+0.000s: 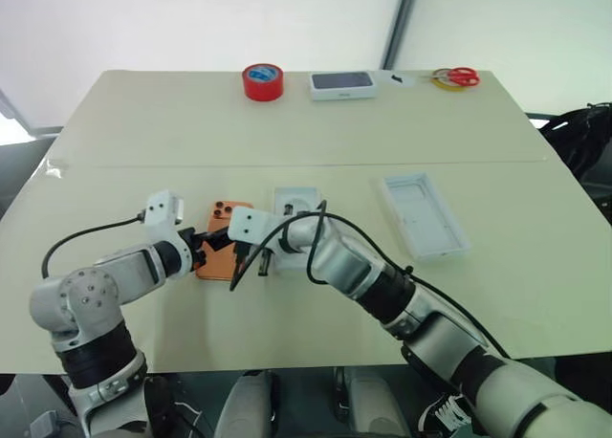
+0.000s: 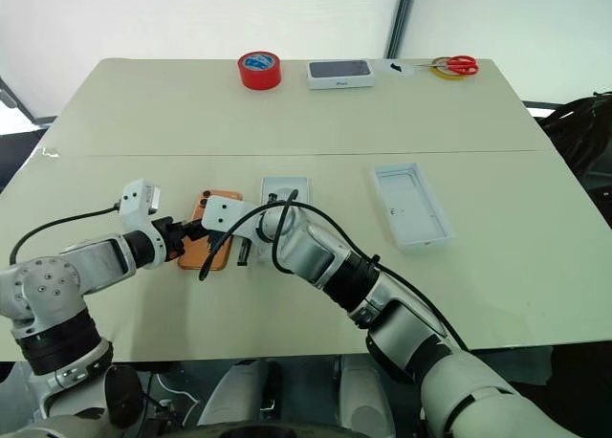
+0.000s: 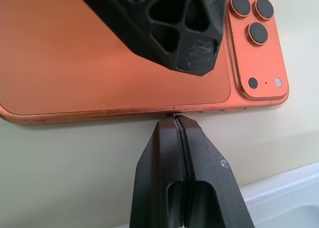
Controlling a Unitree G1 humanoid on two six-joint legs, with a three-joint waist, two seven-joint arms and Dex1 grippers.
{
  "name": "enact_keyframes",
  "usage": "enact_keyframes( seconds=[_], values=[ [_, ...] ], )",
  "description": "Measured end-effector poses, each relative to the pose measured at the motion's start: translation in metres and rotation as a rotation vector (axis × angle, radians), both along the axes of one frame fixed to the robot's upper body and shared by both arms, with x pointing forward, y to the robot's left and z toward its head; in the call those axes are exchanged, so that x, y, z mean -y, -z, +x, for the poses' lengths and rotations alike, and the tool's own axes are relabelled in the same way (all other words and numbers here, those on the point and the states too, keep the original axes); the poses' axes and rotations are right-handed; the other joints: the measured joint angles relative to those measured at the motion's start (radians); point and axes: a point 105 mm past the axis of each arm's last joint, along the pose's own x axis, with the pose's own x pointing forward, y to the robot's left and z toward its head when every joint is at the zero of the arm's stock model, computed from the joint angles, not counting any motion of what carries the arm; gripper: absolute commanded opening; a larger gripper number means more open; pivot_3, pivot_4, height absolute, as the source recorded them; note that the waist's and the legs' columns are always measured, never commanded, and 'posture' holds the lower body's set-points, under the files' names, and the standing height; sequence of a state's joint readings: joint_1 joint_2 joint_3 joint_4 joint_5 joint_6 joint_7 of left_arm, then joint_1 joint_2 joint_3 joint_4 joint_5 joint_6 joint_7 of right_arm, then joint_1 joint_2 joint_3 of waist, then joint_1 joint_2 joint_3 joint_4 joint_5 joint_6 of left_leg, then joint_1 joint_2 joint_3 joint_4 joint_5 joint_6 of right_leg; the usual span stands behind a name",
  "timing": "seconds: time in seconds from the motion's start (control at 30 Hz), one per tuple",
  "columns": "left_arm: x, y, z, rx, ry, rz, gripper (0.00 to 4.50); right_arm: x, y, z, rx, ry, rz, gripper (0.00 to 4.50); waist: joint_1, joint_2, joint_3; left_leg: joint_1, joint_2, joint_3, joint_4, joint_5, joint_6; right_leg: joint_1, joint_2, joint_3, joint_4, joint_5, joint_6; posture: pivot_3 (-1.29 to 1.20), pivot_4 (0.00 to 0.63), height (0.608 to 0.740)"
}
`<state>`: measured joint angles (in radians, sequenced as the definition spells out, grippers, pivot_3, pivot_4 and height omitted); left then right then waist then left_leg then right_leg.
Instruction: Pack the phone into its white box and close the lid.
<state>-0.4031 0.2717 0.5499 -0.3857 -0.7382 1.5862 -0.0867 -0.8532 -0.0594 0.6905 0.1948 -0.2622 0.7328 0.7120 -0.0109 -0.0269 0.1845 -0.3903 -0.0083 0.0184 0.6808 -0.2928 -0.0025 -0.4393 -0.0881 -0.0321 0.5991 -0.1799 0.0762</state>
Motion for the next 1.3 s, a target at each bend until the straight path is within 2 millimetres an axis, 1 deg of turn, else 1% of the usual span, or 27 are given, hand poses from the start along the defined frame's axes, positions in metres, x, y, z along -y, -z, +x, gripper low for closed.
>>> enact_keyframes(
  seconds=[0.5, 0.63, 0.77, 1.0, 1.17, 1.23, 1.3],
  values=[
    [0.000, -0.005, 0.002, 0.001, 0.013, -0.054, 4.48, 0.002, 0.001, 0.000, 0.004, 0.004, 0.004, 0.00, 0.000, 0.000, 0.000, 0.000, 0.000, 0.000, 0.000, 0.000, 0.000, 0.000, 0.000, 0.000, 0.000, 0.000, 0.000, 0.00, 0.150, 0.732],
    [0.017, -0.007, 0.001, 0.009, 0.087, -0.102, 4.48, 0.002, 0.000, -0.001, 0.004, 0.000, 0.006, 0.00, -0.003, 0.000, 0.000, 0.000, 0.000, 0.000, 0.000, 0.000, 0.000, 0.000, 0.000, 0.000, -0.001, 0.000, 0.000, 0.00, 0.150, 0.732],
    [0.018, -0.007, 0.001, 0.008, 0.099, -0.110, 4.48, 0.002, 0.000, -0.001, 0.003, -0.007, 0.009, 0.00, -0.006, 0.000, 0.000, 0.000, 0.002, 0.000, -0.001, 0.000, 0.000, -0.002, 0.001, 0.000, 0.000, 0.000, 0.000, 0.00, 0.150, 0.732],
    [0.015, -0.008, 0.003, 0.001, 0.093, -0.117, 4.48, 0.002, 0.001, -0.001, 0.009, -0.010, 0.005, 0.00, -0.006, 0.000, 0.000, 0.000, 0.002, 0.000, -0.001, 0.000, 0.000, -0.001, 0.001, 0.000, 0.000, 0.000, 0.000, 0.00, 0.150, 0.732],
    [0.003, -0.007, 0.005, -0.017, 0.048, -0.131, 4.48, 0.001, 0.001, -0.002, 0.014, -0.012, 0.003, 0.00, -0.007, 0.000, 0.000, 0.000, 0.002, 0.000, -0.001, 0.000, 0.000, -0.002, 0.001, 0.000, 0.000, 0.000, 0.000, 0.00, 0.150, 0.732],
    [-0.002, -0.008, 0.005, -0.015, 0.035, -0.136, 3.95, 0.002, 0.001, -0.001, 0.017, -0.011, -0.001, 0.00, -0.006, 0.000, 0.000, 0.000, 0.002, 0.000, -0.001, 0.000, 0.000, -0.002, 0.001, 0.000, 0.000, 0.000, 0.000, 0.00, 0.150, 0.732],
    [-0.003, -0.009, 0.005, -0.010, 0.031, -0.144, 3.14, 0.002, 0.001, -0.001, 0.018, -0.011, -0.002, 0.00, -0.006, 0.000, 0.000, 0.000, 0.002, 0.000, -0.001, 0.000, 0.000, -0.002, 0.001, 0.000, 0.000, 0.000, 0.000, 0.00, 0.150, 0.732]
  ],
)
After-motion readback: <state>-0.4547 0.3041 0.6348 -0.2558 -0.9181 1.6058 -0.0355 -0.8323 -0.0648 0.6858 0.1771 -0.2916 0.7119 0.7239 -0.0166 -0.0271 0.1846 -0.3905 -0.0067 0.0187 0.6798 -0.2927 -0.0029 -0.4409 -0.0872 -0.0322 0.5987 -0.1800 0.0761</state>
